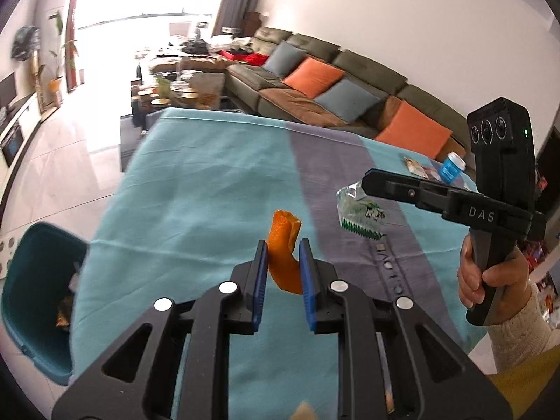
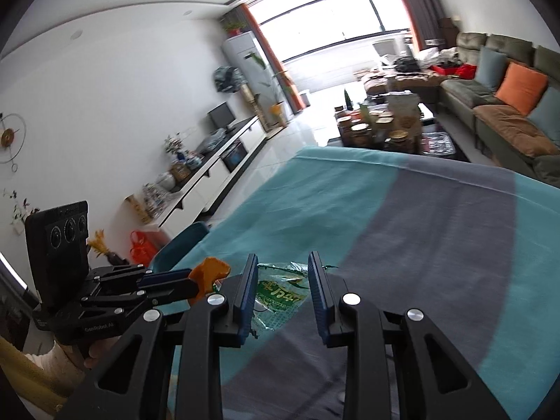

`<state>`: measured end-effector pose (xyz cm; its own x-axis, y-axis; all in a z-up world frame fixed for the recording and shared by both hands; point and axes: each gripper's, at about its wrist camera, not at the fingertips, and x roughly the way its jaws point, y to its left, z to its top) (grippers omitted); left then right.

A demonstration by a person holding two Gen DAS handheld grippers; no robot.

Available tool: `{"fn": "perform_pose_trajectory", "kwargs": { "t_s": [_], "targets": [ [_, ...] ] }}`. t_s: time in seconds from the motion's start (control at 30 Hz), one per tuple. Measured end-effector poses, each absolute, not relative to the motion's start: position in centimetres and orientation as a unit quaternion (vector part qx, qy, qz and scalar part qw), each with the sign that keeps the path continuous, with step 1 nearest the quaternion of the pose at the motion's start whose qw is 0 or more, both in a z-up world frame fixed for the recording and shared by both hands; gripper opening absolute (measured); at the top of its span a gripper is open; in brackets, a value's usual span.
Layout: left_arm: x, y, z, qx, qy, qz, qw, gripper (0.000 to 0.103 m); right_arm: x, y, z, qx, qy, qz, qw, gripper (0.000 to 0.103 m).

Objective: Collect trash
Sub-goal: 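Grasp the orange peel with the left tool while the right tool grasps the clear plastic bag, then carry the orange peel and plastic bag over the teal bin and open both tools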

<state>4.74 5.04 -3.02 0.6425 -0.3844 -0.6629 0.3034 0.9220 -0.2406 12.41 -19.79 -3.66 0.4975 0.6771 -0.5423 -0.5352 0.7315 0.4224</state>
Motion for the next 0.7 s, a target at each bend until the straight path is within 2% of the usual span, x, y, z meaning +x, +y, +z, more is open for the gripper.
{"fn": "perform_pose_trajectory", "kwargs": {
  "t_s": [0.53, 0.6, 0.7],
  "targets": [
    [1.7, 16.2, -2.6, -0.104, 0.359, -0.087, 0.923, 0.018, 13.4, -7.1, -2.8, 0.061, 0.37, 0.438, 0.817, 0.027],
    [1.3, 17.5, -2.6, -0.11, 0.358, -0.073, 0.924, 0.01, 13.4, -5.8, -2.8, 0.057, 0.372, 0.446, 0.812, 0.027],
    [1.0, 19.6, -2.6, -0.127, 0.355, -0.06, 0.924, 0.009, 13.5, -3.8, -2.8, 0.048, 0.376, 0.457, 0.805, 0.027]
  ]
}}
